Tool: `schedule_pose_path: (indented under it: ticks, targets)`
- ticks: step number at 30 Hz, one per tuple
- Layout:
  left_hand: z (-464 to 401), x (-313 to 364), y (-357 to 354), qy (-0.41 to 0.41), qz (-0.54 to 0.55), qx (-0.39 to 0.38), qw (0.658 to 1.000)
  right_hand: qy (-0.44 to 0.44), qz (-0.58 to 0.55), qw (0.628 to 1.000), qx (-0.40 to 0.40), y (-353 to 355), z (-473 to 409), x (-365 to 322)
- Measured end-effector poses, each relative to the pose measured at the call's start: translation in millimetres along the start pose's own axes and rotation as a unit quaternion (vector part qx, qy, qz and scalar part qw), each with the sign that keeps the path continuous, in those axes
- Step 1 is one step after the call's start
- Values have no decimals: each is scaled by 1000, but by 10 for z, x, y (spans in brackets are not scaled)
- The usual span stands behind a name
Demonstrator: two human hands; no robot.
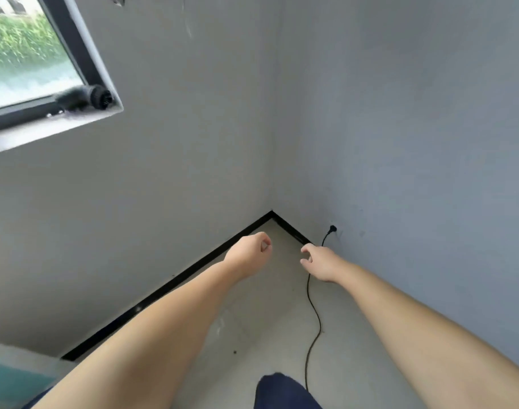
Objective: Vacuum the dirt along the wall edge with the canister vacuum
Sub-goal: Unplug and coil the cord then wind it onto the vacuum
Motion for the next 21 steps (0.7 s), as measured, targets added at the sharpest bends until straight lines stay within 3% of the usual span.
schedule_pose_path:
  ticks: [10, 21]
  targets:
    - [-1693, 97, 140, -43, -16, -46, 998, -37, -44, 998, 15, 692, -1343, -15]
    - [-3488, 29, -489, -174, -86, -221, 956, -232, -155, 959, 42, 355, -2294, 636]
Point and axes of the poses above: each hand's wrist, its own z-axis away from the middle knuckle, its own y-axis out of the back of the hand, x = y × z, the point moved 9 cm from there along -z, towards the middle knuckle, and after that the axes turned 6 degrees about x, right-handed, at the moved point
